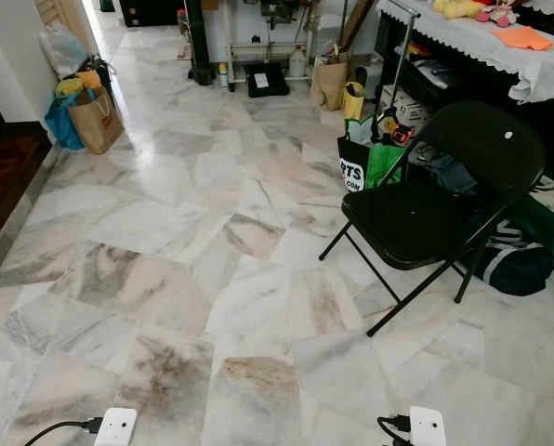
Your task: Setting the table
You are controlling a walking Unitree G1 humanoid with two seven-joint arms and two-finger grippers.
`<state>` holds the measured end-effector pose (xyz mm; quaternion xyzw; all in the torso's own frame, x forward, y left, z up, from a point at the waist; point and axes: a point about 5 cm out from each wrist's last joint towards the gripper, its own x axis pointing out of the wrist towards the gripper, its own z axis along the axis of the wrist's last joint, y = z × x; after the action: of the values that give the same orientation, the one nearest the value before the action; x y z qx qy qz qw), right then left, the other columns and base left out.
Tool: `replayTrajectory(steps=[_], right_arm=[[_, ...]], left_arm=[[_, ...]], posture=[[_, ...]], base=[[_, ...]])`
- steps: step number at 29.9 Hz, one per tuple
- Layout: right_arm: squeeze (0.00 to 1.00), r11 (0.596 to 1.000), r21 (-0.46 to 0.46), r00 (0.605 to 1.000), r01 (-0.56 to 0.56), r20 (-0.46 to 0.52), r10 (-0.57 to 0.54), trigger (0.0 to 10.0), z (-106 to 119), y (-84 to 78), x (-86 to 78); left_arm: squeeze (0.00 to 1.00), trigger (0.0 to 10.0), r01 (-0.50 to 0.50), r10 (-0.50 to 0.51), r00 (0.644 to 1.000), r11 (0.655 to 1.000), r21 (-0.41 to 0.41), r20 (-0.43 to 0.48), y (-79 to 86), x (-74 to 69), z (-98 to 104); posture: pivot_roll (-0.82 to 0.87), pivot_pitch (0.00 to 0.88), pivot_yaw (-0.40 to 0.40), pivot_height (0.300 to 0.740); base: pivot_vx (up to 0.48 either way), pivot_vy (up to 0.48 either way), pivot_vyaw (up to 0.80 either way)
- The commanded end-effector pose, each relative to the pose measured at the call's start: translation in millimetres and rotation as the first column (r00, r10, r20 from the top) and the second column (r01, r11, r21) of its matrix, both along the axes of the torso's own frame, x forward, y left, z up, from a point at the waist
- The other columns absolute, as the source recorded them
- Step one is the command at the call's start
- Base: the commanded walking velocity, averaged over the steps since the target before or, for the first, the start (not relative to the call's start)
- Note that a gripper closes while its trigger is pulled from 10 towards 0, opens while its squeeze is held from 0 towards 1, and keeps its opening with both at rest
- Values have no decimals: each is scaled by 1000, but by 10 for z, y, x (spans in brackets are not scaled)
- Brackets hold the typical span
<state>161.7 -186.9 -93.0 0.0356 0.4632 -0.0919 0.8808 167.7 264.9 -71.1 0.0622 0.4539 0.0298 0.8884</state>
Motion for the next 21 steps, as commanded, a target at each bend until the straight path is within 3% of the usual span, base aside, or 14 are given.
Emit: replayTrajectory(steps=[1, 6, 9, 11, 12, 21], right_arm=[[0, 991, 131, 998, 5, 58, -12, 10000, 122, 2, 284], [0, 992, 126, 1000, -27, 18, 25, 10000, 46, -2, 116], [0, 992, 123, 999, -26, 28, 23, 10000, 57, -35, 128], [0, 991, 129, 999, 14, 41, -19, 10000, 78, -86, 158], [0, 990, 133, 998, 37, 45, -43, 10000, 93, -108, 189], [0, 987, 157, 999, 16, 43, -23, 10000, 89, 42, 226]], left_arm=[[0, 10000, -205, 209, 978, 973, -106, 20, -156, 93, -25], [0, 10000, -282, 286, 958, 952, -116, 18, -99, -41, -65], [0, 10000, -273, 277, 961, 954, -123, 20, -125, -34, -69], [0, 10000, -254, 260, 965, 958, -132, 26, -157, -3, -63], [0, 10000, -226, 235, 971, 962, -155, 43, -195, 79, -35], [0, 10000, -166, 184, 978, 971, -175, 94, -286, 336, 70]], posture=[[197, 0, -160, 740], [173, 0, -194, 740], [171, 0, -176, 740], [174, 0, -169, 740], [168, 0, -154, 740], [177, 0, -152, 740]], base=[[0, 0, 0], [0, 0, 0], [0, 0, 0], [0, 0, -800], [0, 0, -775], [0, 0, -763]])
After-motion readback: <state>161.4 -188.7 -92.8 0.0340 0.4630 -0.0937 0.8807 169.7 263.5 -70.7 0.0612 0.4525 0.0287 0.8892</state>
